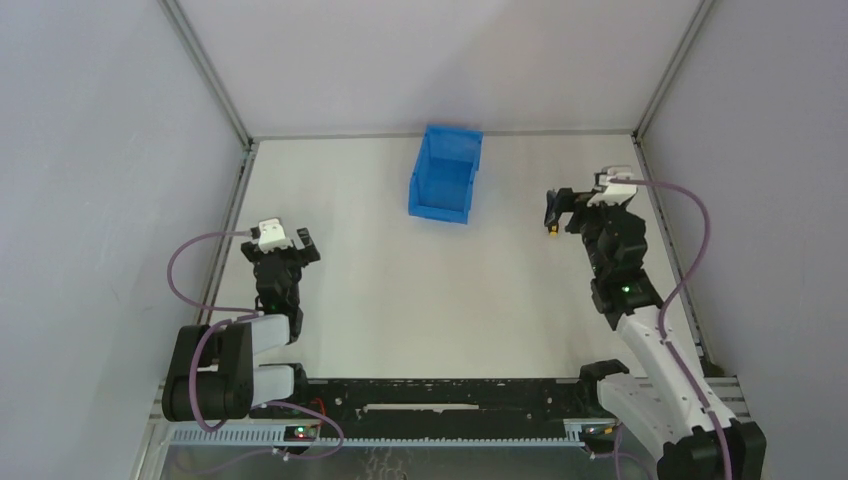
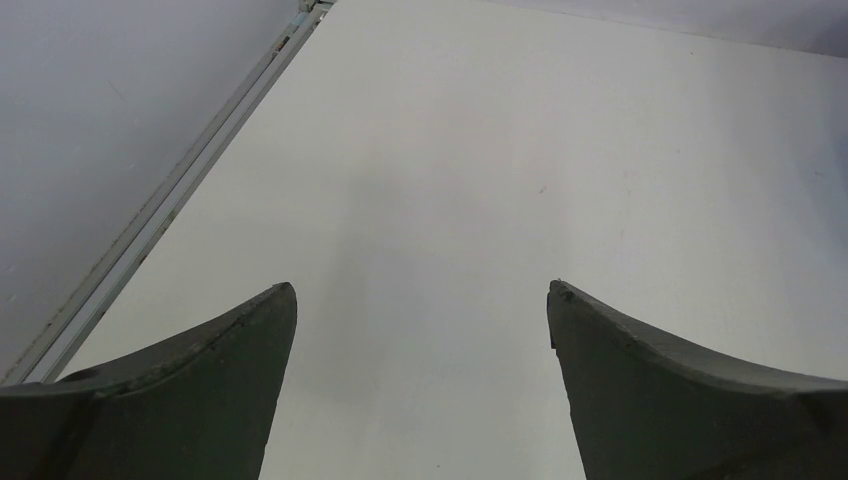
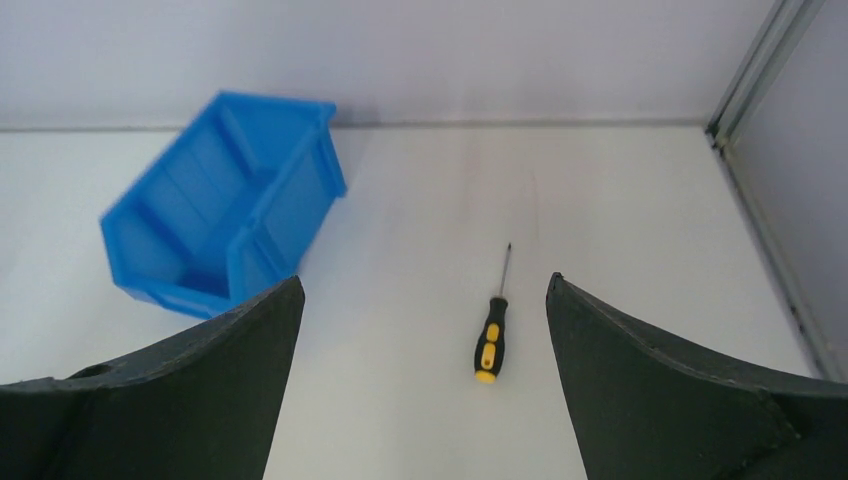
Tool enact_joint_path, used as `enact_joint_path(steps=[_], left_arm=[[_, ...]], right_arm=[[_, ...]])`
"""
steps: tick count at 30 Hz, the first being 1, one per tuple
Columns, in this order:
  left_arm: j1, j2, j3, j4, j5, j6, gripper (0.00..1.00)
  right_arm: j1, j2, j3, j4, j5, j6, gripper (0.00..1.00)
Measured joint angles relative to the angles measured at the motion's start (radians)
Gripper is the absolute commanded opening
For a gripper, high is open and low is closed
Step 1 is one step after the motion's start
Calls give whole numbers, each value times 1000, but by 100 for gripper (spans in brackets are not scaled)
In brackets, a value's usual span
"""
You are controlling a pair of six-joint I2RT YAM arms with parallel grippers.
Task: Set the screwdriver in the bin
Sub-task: Pick up the screwdriver from the center of the board.
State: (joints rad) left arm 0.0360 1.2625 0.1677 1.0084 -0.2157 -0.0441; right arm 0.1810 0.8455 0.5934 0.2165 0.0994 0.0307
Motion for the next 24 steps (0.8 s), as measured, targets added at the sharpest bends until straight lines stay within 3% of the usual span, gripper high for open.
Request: enact_joint_path(steps=[13,24], left_arm=[[0,0,0,0,0,0,100],[0,0,0,0,0,0,100]], right_arm=[[0,-5,438,-407,11,2,100],[0,83,731,-587,34,0,100]])
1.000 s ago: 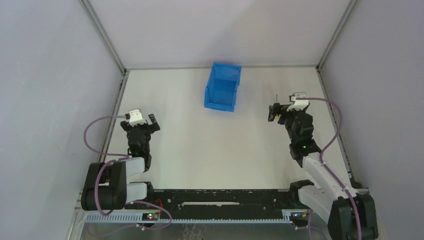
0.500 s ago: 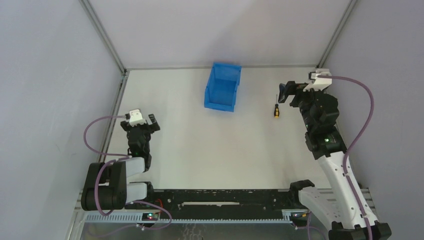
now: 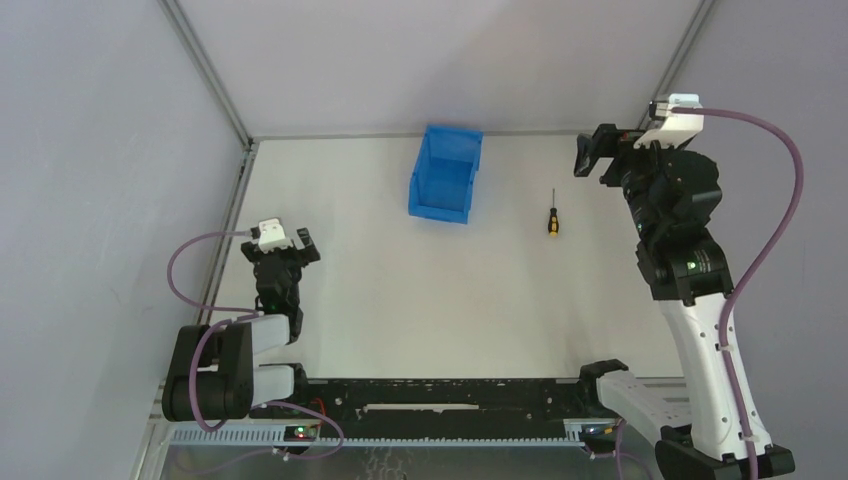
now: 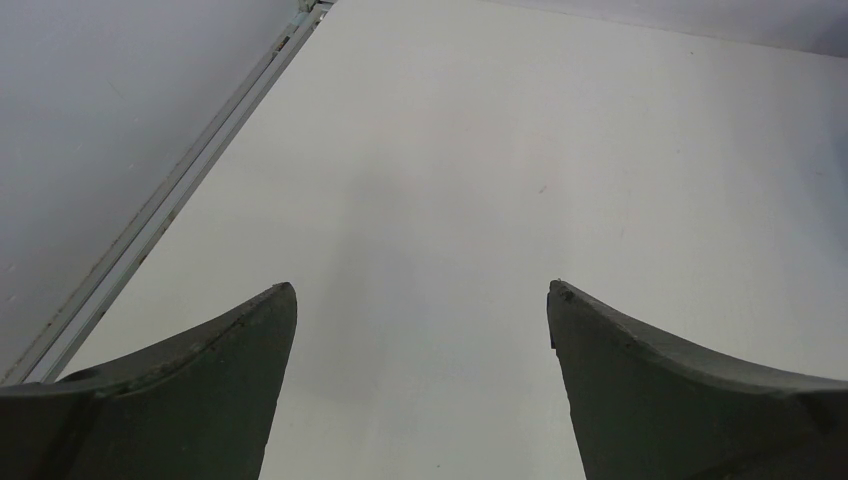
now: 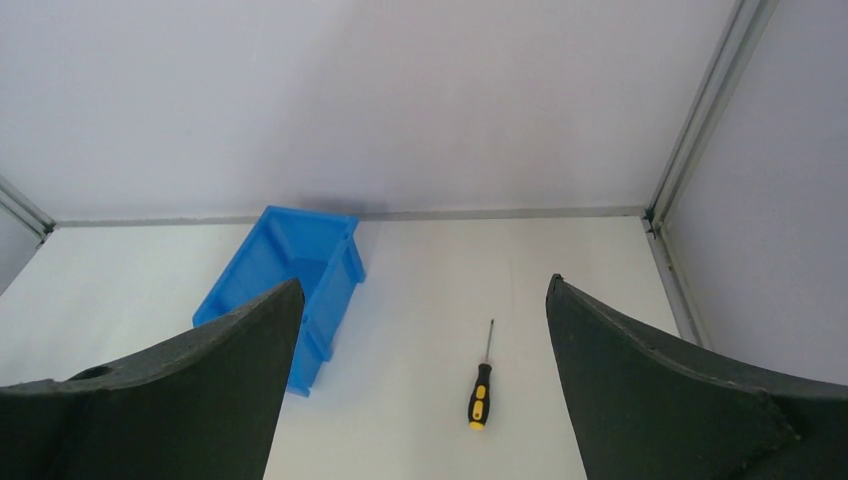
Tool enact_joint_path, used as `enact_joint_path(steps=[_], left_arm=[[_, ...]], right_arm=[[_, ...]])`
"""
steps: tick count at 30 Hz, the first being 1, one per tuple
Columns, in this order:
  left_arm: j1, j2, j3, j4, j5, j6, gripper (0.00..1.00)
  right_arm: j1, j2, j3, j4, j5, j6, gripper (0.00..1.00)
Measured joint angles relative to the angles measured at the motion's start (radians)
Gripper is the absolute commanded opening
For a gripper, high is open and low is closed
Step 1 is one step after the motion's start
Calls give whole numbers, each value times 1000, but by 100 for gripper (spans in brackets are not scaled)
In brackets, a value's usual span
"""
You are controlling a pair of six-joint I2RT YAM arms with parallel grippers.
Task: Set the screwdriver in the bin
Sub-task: Pick up the screwdriver from the center of the board.
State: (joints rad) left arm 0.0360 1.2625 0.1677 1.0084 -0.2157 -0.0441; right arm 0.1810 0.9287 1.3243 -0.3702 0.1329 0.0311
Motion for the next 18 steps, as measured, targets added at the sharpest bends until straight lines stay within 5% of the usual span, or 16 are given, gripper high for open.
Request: enact_joint_path(steps=[18], left_arm=[[0,0,0,0,0,0,100]], right_arm=[[-16,119,106,-117,24,-1,100]])
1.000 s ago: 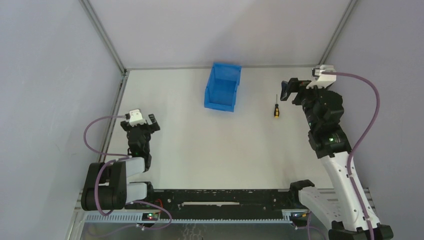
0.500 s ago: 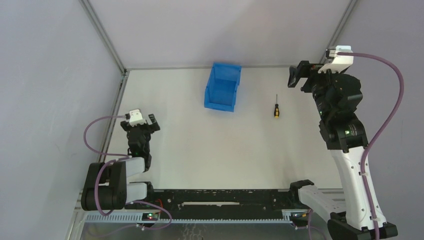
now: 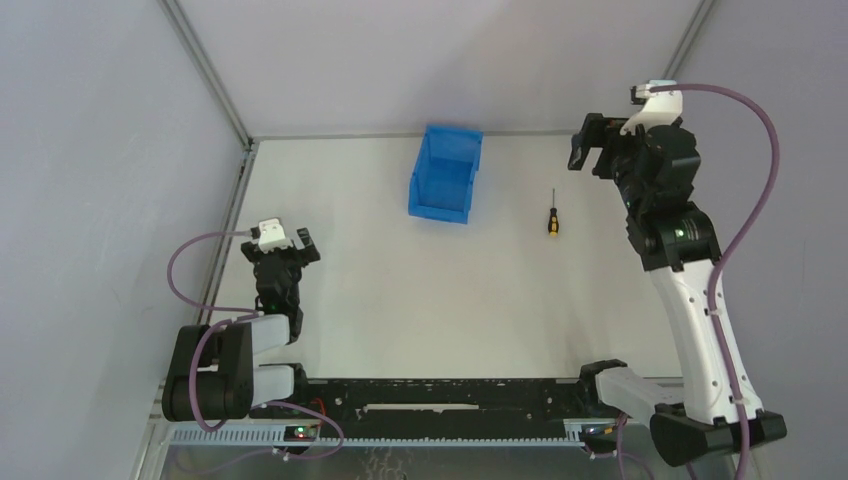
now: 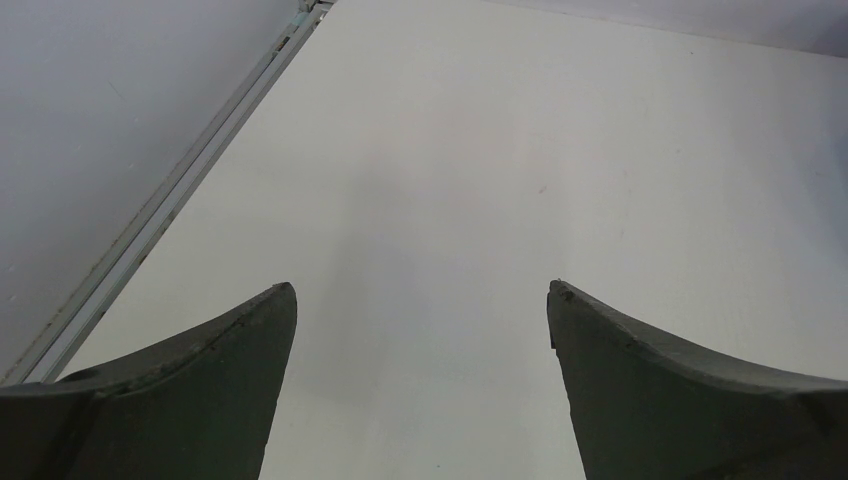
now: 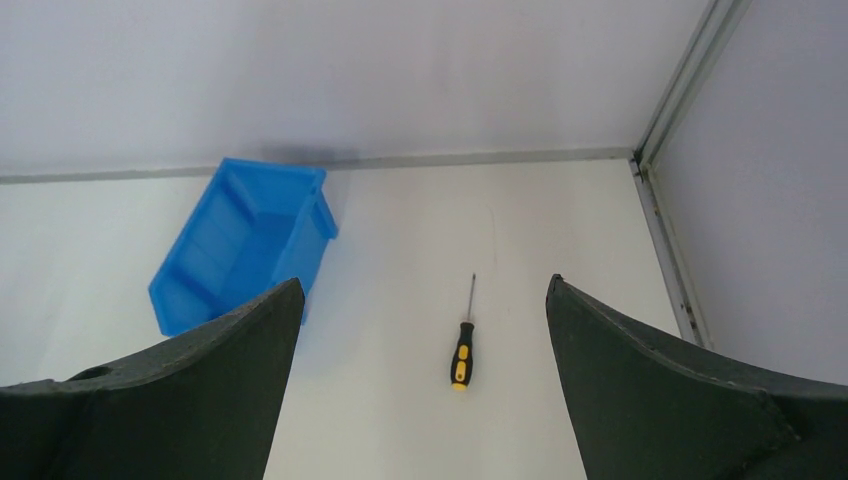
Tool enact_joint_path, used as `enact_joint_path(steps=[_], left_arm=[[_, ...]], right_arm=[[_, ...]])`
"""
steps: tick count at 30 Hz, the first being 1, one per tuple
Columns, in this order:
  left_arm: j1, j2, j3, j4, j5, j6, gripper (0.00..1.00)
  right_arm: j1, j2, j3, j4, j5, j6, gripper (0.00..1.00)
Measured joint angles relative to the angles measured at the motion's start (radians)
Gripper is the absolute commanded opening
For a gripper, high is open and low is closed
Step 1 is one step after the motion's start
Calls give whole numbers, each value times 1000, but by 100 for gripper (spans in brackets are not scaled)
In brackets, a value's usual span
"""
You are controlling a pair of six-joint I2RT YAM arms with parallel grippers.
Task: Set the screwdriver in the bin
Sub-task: Pick up the screwdriver from the center of the board.
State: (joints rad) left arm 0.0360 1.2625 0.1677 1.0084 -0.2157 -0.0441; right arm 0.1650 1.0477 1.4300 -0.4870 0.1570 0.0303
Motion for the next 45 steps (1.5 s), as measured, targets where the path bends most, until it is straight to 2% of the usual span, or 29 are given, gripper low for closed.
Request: enact_joint_path(steps=[16,29,43,45], left_arm=[[0,0,0,0,0,0,100],[0,0,0,0,0,0,100],[0,0,0,0,0,0,100],[0,0,0,0,0,0,100]], right_arm=[[-66,296,-49,-15,17,64,100],[-93,620,-109,23,-6,109,98],[-102,834,-127,71,-35,132,86],[-103,848,-135,74,-37,132,82]])
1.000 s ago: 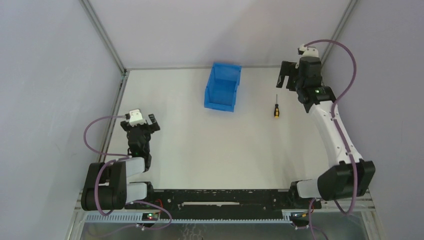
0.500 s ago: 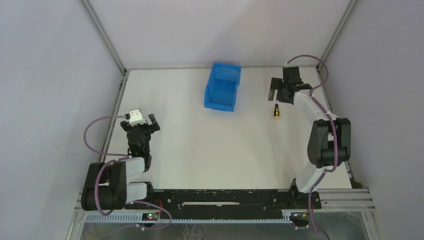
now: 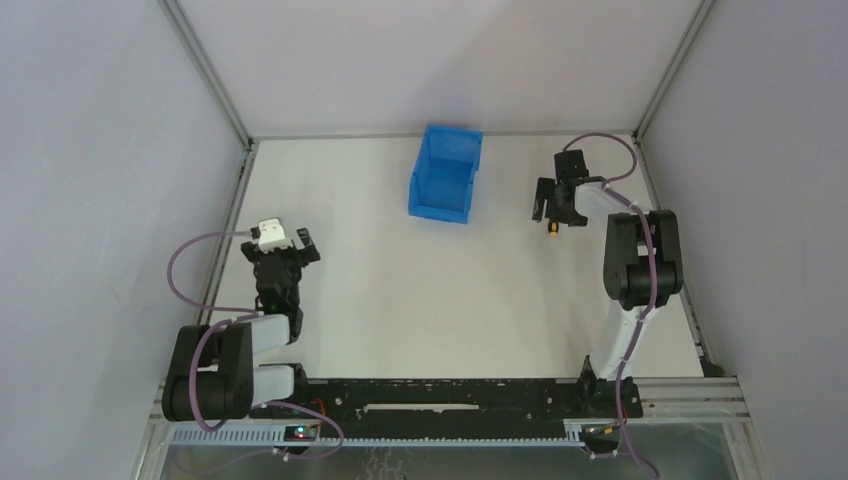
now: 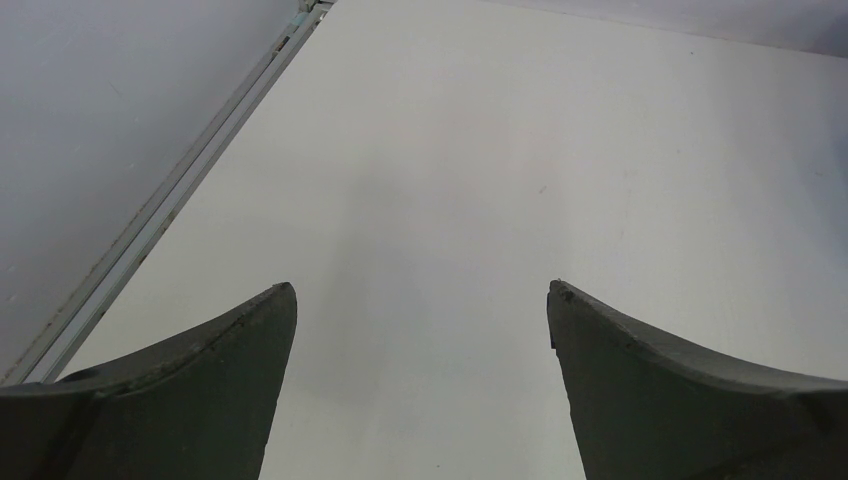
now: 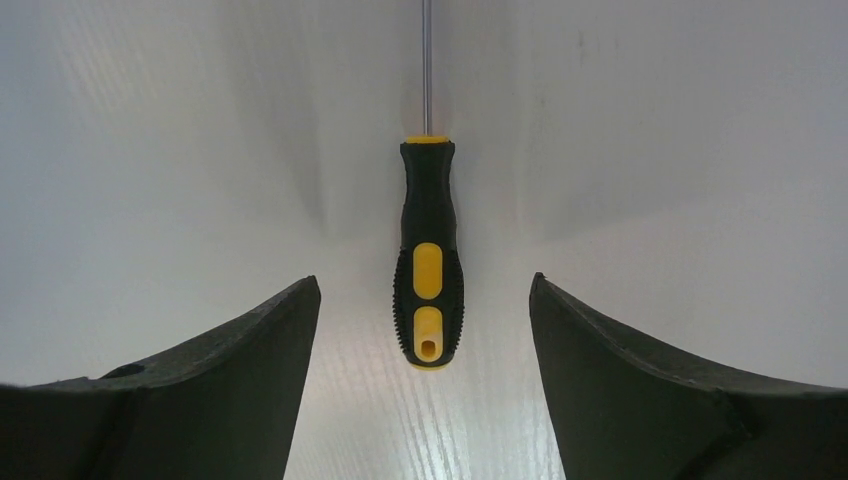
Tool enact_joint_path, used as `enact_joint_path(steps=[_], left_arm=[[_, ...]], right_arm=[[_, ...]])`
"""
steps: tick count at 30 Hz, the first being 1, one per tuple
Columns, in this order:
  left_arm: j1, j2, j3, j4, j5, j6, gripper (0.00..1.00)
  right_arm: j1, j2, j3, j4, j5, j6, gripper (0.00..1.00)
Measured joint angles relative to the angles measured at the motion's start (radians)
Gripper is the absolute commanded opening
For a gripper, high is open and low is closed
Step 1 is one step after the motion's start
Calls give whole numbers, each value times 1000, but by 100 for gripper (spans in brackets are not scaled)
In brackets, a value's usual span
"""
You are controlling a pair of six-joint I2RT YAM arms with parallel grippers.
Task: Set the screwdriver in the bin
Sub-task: Pick up the screwdriver from the center of the board.
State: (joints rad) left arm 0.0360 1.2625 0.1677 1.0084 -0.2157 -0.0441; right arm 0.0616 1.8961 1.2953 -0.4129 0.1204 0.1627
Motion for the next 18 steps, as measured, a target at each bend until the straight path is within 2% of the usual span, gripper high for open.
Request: enact_joint_path(steps=[5,10,12,16,18], left_arm=[[0,0,0,0,0,0,100],[0,0,0,0,0,0,100],[0,0,0,0,0,0,100],[0,0,0,0,0,0,100],[0,0,0,0,0,0,100]], right_arm=[[-5,43,-4,6,-15,0,61],[-11,48,-10,11,-29,2,56],[-12,47,-10,11,-31,2,49],[-16,48,-10,12,-44,2,42],[-17,48,-10,12,-50,1,34]])
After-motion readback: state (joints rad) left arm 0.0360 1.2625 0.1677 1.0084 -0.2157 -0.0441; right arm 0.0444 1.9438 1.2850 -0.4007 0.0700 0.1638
